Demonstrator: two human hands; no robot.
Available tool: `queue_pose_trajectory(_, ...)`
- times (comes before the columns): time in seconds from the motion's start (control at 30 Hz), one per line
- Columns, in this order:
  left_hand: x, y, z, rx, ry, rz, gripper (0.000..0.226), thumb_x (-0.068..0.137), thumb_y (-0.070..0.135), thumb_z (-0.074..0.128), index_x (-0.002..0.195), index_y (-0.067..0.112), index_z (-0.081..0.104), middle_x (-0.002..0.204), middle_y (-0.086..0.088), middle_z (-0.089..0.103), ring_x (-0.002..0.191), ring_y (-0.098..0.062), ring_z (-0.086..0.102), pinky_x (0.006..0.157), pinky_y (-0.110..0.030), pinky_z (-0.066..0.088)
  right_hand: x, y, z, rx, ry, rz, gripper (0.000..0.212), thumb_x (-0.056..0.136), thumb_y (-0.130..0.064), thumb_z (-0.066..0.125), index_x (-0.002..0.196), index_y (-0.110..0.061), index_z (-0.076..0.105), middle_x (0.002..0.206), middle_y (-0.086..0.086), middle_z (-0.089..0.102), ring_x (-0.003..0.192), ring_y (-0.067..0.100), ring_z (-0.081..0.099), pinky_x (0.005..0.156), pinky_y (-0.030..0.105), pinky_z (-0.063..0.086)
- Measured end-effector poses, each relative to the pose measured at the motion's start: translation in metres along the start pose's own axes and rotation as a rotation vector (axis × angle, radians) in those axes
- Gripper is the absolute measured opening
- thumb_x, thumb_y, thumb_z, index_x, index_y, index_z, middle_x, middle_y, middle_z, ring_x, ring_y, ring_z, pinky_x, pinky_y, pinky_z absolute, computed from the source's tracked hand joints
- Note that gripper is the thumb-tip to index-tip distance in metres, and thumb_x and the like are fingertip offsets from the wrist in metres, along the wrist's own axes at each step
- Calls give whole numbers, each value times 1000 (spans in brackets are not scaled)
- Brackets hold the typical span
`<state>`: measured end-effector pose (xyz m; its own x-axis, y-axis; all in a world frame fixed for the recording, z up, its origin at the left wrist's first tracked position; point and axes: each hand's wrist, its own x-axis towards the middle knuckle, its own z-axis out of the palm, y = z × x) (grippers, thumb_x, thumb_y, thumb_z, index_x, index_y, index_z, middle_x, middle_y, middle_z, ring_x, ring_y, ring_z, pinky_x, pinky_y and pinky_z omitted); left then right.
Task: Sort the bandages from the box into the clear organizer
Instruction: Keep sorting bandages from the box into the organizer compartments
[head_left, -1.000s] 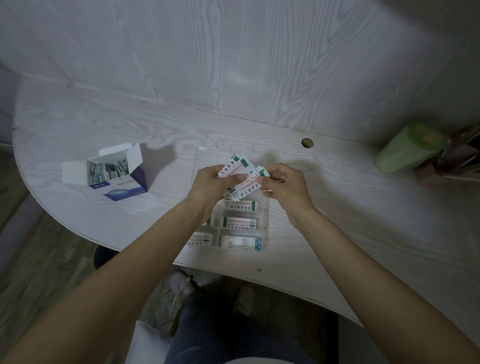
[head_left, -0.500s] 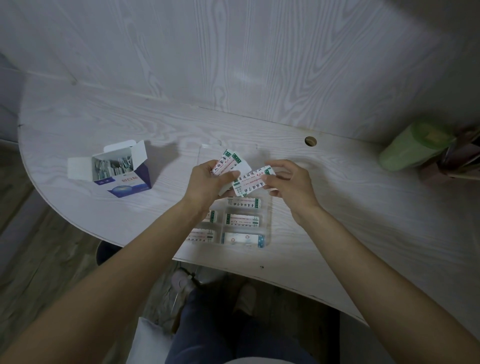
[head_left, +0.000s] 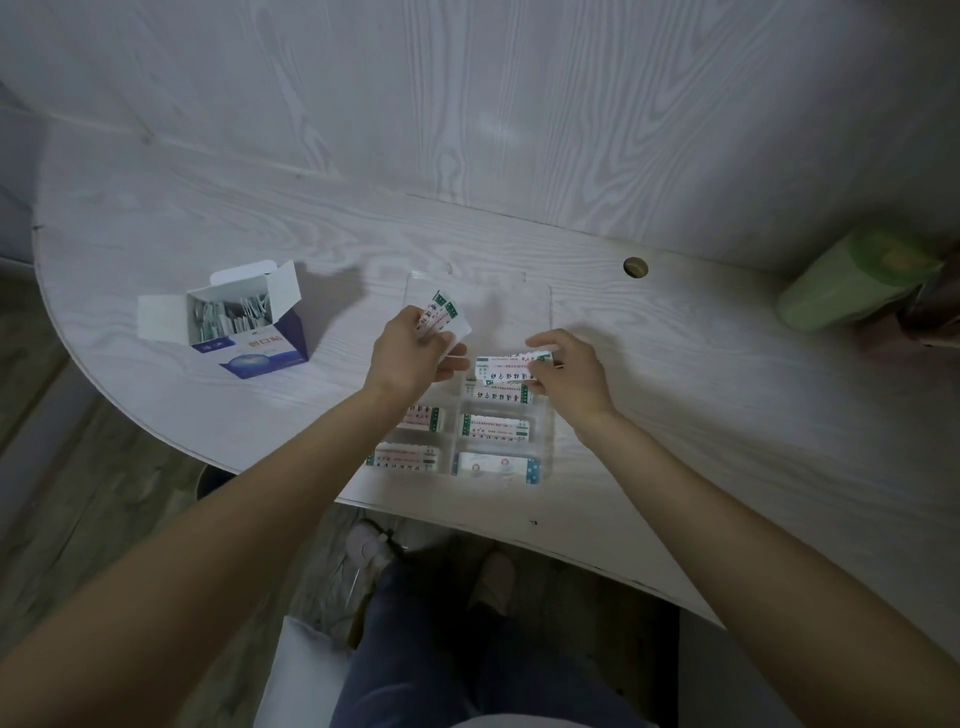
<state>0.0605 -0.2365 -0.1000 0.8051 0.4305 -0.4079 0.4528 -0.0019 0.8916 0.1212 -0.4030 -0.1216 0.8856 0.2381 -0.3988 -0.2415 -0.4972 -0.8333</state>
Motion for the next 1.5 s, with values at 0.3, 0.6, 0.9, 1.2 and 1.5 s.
queue_pose_trajectory(0.3,10,-14,3,334,-107,71,6,100,12,40,104,15,44,88,3,70,50,-8,55,46,-17,37,-1,5,16,-315,-12,-91,22,94,-3,50,108,-13,64,106,5,63,76,29,68,61,16,52)
queue_pose_trajectory(0.6,15,-18,6,277,-151,33,10,100,12,39,108,13,44,104,-3,69,54,-11,55,49,-23,36,2,11,18,-469,-46,-145,18,92,-3,55,96,-9,71,98,6,71,92,18,65,83,30,53)
queue_pose_trajectory(0.9,18,-17,8,244,-157,31,6,98,12,43,102,11,46,102,-1,70,54,-12,56,53,-25,37,5,13,27,-965,22,-294,25,87,0,53,96,-15,70,97,3,60,90,21,55,77,30,39)
queue_pose_trajectory(1.2,10,-17,3,188,-142,26,10,98,12,44,107,10,49,98,0,71,51,-8,56,54,-26,37,2,10,30,-1079,40,-348,19,91,-8,51,96,-17,67,100,3,59,95,21,53,74,29,27)
queue_pose_trajectory(1.5,4,-16,-2,139,-122,9,8,98,11,44,103,14,49,95,1,71,49,-4,57,53,-26,40,4,4,36,-1106,4,-324,17,92,-10,50,98,-14,66,103,4,58,98,22,52,75,30,26)
